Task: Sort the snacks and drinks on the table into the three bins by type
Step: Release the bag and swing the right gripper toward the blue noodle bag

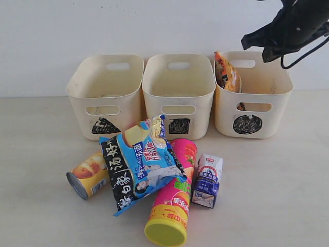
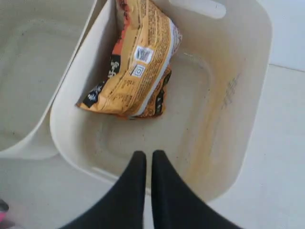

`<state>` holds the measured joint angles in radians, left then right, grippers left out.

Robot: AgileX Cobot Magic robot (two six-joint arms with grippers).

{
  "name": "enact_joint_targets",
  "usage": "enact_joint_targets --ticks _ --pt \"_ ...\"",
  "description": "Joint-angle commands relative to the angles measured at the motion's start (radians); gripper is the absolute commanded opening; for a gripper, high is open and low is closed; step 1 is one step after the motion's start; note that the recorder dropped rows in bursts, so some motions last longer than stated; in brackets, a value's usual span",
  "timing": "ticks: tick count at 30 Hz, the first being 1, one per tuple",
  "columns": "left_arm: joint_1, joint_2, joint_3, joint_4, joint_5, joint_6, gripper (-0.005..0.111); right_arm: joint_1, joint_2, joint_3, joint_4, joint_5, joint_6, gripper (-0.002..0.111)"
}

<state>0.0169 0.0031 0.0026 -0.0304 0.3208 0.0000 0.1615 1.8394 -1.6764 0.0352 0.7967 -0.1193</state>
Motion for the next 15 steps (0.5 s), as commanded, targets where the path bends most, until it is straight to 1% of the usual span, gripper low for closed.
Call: enact_joint_targets --ticks 1,8,15 --pt "0.001 -0.003 -0.003 -0.005 -0.012 0.0 0.004 0.02 -0.093 0.089 -0.005 0.01 -0.055 0.0" --pt "0.001 -0.003 -0.003 -0.005 -0.012 0.0 0.004 0.118 -0.241 0.302 -0.007 -0.124 -0.18 0.0" --pt "0.001 -0.003 -0.003 -0.005 -0.012 0.0 0.004 0.24 -0.341 0.424 -0.004 -0.158 -0.254 0.0"
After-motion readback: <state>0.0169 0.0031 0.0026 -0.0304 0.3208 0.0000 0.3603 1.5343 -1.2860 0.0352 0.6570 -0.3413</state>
